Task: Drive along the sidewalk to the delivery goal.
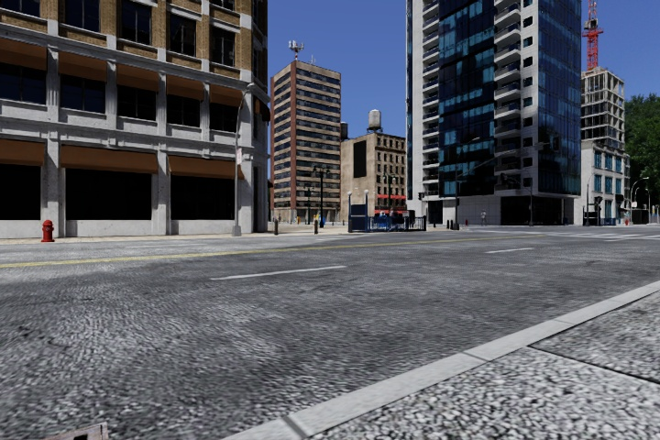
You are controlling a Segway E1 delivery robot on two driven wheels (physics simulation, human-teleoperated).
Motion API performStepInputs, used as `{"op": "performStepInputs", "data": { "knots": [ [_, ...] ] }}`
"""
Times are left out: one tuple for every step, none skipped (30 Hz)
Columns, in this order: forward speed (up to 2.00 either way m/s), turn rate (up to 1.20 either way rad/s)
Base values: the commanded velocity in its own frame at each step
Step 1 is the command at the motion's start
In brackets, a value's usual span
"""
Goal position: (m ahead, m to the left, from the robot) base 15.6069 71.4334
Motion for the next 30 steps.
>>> {"op": "performStepInputs", "data": {
  "knots": [
    [0.00, 0.00],
    [0.00, 0.00],
    [0.00, 0.00],
    [0.00, 0.00],
    [0.00, 0.00],
    [0.00, 0.00],
    [0.00, 0.00],
    [0.00, 0.00],
    [0.00, 0.00],
    [0.00, 0.00],
    [0.00, 0.00],
    [0.00, 0.00],
    [0.00, 0.00],
    [0.00, 0.00],
    [0.00, 0.00],
    [0.00, 0.00],
    [0.00, 0.00],
    [0.00, 0.00],
    [0.00, 0.00],
    [0.00, 0.00],
    [0.00, 0.00],
    [0.00, 0.00],
    [0.00, 0.00],
    [0.00, 0.00],
    [0.00, 0.00],
    [0.00, 0.00],
    [0.00, 0.00],
    [0.00, 0.00],
    [0.00, 0.00],
    [0.00, 0.00]
  ]
}}
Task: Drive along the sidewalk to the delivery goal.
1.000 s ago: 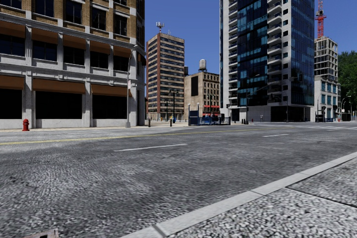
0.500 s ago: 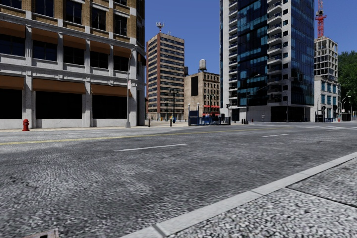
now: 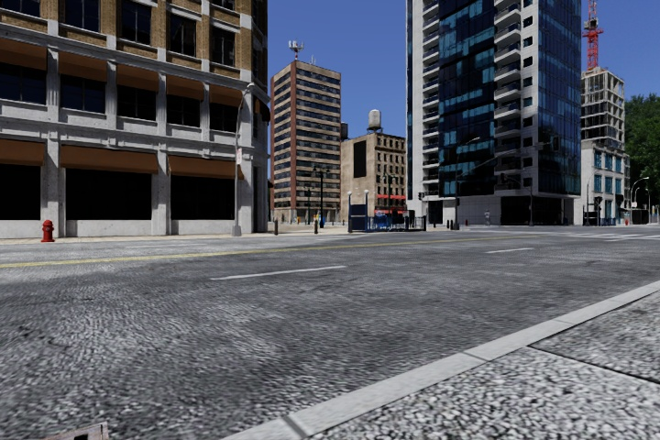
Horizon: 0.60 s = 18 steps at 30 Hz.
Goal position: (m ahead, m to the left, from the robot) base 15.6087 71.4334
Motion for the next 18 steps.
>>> {"op": "performStepInputs", "data": {
  "knots": [
    [-0.47, 0.00],
    [-0.51, 0.00],
    [-0.48, 0.01],
    [-0.48, 0.01],
    [-0.46, 0.11],
    [-0.46, 0.17],
    [-0.46, 0.23],
    [-0.46, 0.23],
    [-0.45, 0.26],
    [-0.45, 0.27],
    [-0.45, 0.27],
    [-0.45, 0.27],
    [-0.47, 0.27],
    [-0.51, 0.27],
    [-0.52, 0.30],
    [-0.52, 0.35],
    [-0.52, 0.39],
    [-0.52, 0.39]
  ]
}}
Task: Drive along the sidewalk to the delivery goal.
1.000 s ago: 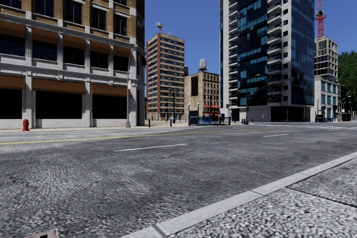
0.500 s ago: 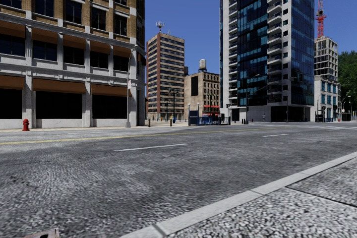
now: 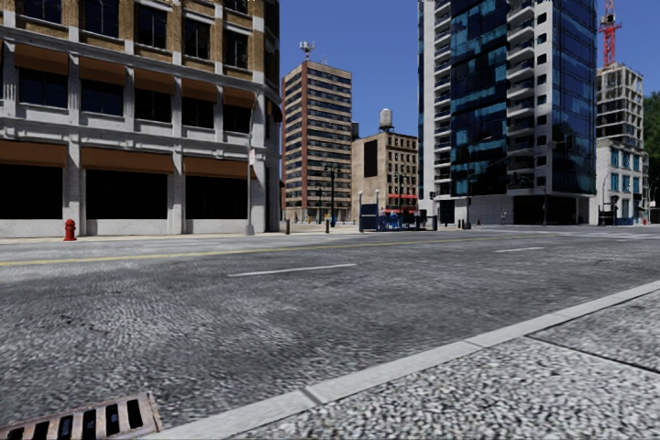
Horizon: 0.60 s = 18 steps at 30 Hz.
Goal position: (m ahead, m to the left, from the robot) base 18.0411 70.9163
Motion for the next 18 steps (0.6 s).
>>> {"op": "performStepInputs", "data": {
  "knots": [
    [-0.51, 0.40],
    [-0.50, 0.40],
    [-0.50, 0.40],
    [-0.50, 0.40],
    [-0.50, 0.40],
    [-0.50, 0.42],
    [-0.50, 0.45],
    [-0.50, 0.47],
    [-0.50, 0.47],
    [-0.50, 0.48],
    [-0.50, 0.51],
    [-0.50, 0.55],
    [-0.50, 0.58],
    [-0.50, 0.58],
    [-0.50, 0.58],
    [-0.50, 0.59],
    [-0.50, 0.59],
    [-0.50, 0.59]
  ]
}}
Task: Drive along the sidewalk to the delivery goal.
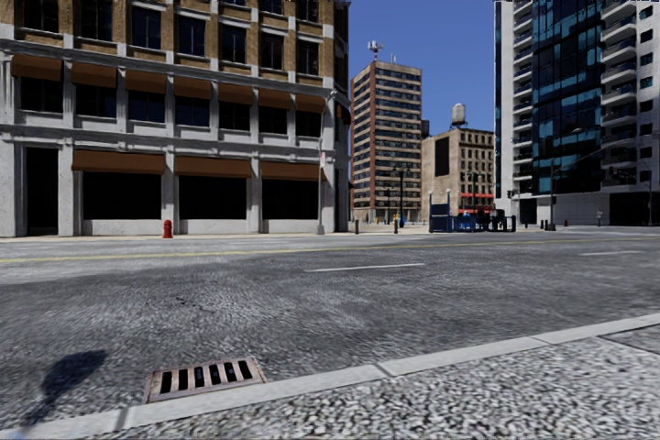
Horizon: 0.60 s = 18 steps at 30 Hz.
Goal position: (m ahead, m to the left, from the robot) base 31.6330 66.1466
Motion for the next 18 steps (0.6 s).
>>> {"op": "performStepInputs", "data": {
  "knots": [
    [-0.50, 0.59],
    [-0.50, 0.59],
    [-0.50, 0.61],
    [-0.50, 0.63],
    [-0.50, 0.65],
    [-0.50, 0.65],
    [-0.50, 0.66],
    [-0.50, 0.67],
    [-0.50, 0.68],
    [-0.50, 0.68],
    [-0.50, 0.68],
    [-0.50, 0.68],
    [-0.50, 0.69],
    [-0.50, 0.69],
    [-0.50, 0.69],
    [-0.50, 0.69],
    [-0.50, 0.69],
    [-0.50, 0.69]
  ]
}}
